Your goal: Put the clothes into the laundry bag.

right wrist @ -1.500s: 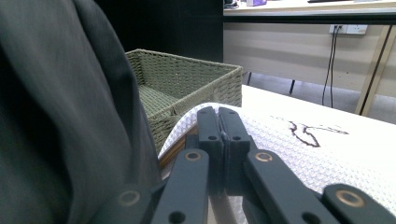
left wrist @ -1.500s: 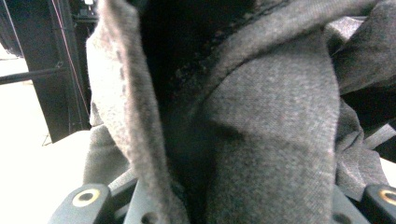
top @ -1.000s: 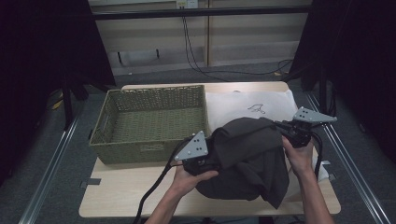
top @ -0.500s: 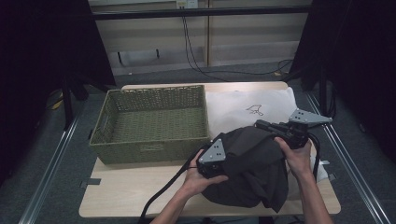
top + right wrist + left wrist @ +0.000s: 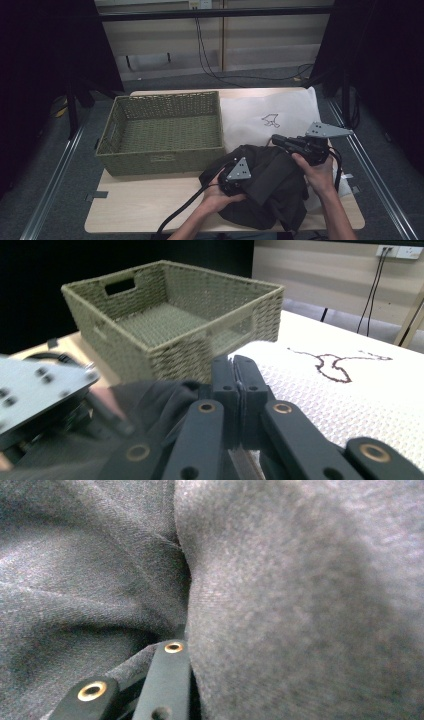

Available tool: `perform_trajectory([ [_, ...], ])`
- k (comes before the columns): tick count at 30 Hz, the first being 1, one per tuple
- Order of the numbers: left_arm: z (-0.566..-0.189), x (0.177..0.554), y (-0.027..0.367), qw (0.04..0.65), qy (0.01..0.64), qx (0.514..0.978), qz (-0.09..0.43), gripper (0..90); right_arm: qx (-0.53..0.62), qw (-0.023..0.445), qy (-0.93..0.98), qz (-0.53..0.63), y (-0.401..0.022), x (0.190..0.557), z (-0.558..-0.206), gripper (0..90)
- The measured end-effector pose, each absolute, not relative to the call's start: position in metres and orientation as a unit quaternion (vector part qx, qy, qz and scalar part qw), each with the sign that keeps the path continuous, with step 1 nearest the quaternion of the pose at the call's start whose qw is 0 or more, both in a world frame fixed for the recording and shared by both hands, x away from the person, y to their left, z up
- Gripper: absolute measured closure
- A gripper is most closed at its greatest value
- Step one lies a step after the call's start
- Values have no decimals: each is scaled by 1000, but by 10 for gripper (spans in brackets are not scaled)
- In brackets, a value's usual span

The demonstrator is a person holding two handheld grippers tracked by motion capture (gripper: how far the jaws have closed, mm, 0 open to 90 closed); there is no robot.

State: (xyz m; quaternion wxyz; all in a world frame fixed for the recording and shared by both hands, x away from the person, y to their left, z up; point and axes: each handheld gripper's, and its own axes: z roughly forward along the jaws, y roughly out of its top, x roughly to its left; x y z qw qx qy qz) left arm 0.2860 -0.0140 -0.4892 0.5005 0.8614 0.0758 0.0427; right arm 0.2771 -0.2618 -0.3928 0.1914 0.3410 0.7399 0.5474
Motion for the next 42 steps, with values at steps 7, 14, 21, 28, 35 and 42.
perform_trajectory([
  [7,-491,287,-13,516,92,851,28,669,340,172,761,524,-260,254,-405,894],
  [14,-492,285,-8,537,94,839,7,559,354,156,766,513,-261,251,-431,895],
  [21,-486,283,12,566,81,820,-25,332,370,145,779,485,-264,257,-452,896],
  [28,-448,281,37,626,76,775,-30,284,374,143,779,482,-266,261,-458,896],
  [35,-415,286,21,642,41,765,-28,245,376,142,778,483,-266,261,-458,896],
  [42,-447,282,-24,557,9,830,-24,381,376,143,776,486,-268,262,-456,896],
])
